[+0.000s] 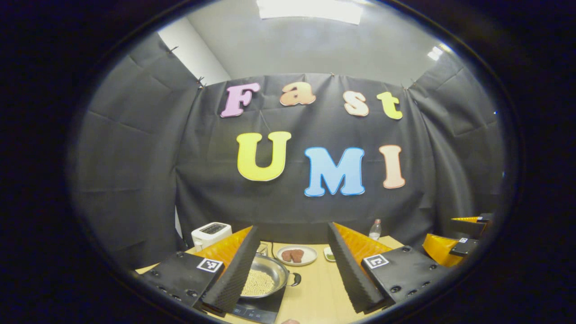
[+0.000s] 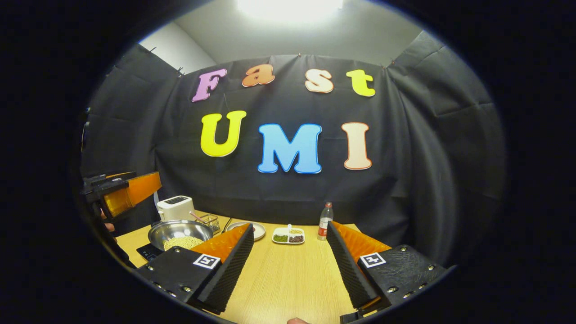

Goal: First push the handle of the pot to place it horizontally, then grasp the pot with both hands and set it on the induction cooktop.

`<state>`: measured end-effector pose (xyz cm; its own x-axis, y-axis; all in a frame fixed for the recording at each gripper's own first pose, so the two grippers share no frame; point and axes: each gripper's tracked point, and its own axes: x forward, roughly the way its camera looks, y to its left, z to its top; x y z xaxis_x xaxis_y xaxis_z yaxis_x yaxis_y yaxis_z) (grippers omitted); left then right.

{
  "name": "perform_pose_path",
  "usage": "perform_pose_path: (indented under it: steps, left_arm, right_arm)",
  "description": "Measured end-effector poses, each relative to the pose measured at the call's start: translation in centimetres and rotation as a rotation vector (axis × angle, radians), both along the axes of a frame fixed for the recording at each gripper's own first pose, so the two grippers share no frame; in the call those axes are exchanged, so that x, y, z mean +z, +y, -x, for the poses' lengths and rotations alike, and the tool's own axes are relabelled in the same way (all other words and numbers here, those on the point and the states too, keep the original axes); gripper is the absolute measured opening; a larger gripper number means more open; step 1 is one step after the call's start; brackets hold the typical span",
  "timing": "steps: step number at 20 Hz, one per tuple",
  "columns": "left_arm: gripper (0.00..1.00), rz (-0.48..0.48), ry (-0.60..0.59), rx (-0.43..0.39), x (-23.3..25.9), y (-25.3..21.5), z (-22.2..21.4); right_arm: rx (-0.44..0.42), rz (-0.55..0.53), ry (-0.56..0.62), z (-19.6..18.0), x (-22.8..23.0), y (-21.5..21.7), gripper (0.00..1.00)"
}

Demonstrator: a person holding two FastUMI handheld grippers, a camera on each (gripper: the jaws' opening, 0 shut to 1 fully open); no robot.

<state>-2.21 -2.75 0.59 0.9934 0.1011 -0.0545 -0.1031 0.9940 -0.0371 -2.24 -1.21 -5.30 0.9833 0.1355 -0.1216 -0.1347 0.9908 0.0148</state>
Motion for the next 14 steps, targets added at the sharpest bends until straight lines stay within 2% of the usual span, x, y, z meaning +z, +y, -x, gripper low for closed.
perform_pose_path:
  steps: [2,3,5,8,9,10,14]
  left_arm:
    - [1.0,0.015,-0.019,-0.01,1.1,0.5,1.5]
    - [0.95,0.021,-0.022,-0.012,1.3,0.9,2.2]
    - [1.0,0.03,-0.023,-0.013,1.5,2.0,3.2]
    - [0.96,0.047,-0.029,0.004,1.5,3.9,4.4]
    - [1.0,0.046,-0.031,0.01,1.4,4.4,4.7]
    - [0.97,0.044,-0.031,0.015,1.3,4.9,5.0]
    - [0.98,0.035,-0.036,0.032,1.1,6.0,5.5]
  right_arm:
    - [-0.007,0.004,-0.022,1.1,0.8,0.5,0.97]
    - [-0.015,0.005,-0.018,1.7,0.9,0.7,0.97]
    - [-0.015,-0.011,-0.016,2.5,1.7,1.6,0.97]
    - [-0.025,-0.023,-0.016,3.3,2.2,2.2,0.97]
    - [-0.027,-0.026,-0.018,3.5,2.3,2.4,0.97]
    - [-0.027,-0.027,-0.011,3.6,2.3,2.5,0.98]
    - [-0.036,-0.042,-0.004,4.0,2.7,2.5,0.97]
